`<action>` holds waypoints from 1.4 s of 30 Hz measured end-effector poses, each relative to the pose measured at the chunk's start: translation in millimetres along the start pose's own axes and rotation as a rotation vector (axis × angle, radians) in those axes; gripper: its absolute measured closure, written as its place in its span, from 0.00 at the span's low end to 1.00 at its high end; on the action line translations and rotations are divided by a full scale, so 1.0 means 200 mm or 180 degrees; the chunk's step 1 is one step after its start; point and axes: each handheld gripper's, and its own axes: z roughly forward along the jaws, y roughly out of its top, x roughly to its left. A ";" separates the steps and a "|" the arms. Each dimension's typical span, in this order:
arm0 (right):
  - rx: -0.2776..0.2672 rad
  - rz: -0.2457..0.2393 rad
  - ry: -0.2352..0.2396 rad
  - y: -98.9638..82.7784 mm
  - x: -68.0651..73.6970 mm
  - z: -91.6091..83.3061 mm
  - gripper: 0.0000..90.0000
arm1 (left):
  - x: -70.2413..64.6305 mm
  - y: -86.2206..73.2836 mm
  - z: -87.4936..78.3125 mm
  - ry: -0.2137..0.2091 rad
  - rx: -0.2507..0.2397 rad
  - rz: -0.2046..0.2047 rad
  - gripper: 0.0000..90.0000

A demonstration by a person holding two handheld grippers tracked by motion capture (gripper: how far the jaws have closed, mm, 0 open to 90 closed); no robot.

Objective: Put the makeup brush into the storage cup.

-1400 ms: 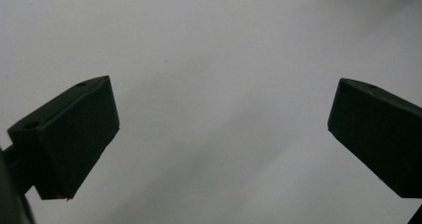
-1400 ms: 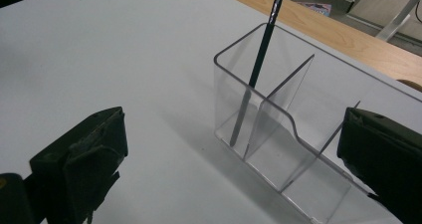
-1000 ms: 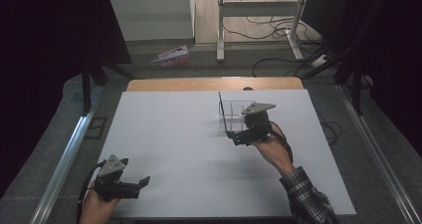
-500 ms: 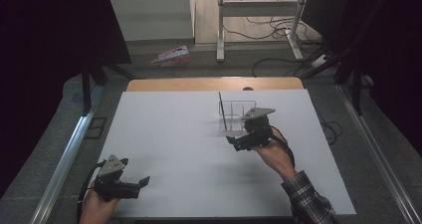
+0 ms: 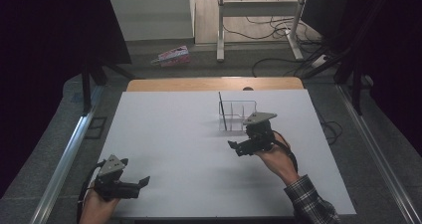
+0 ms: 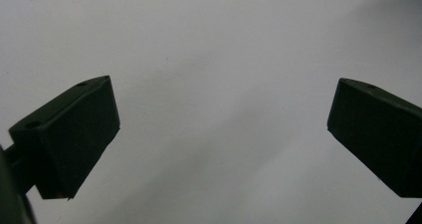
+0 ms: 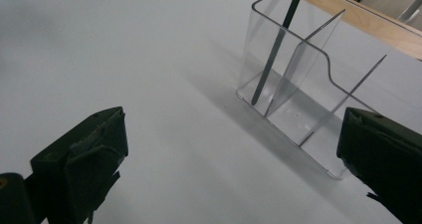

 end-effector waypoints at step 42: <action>-0.0061 0.0137 -0.0171 -0.14 0.03 -0.19 0.01 | -0.01 0.00 0.01 0.0011 0.0048 0.0050 0.01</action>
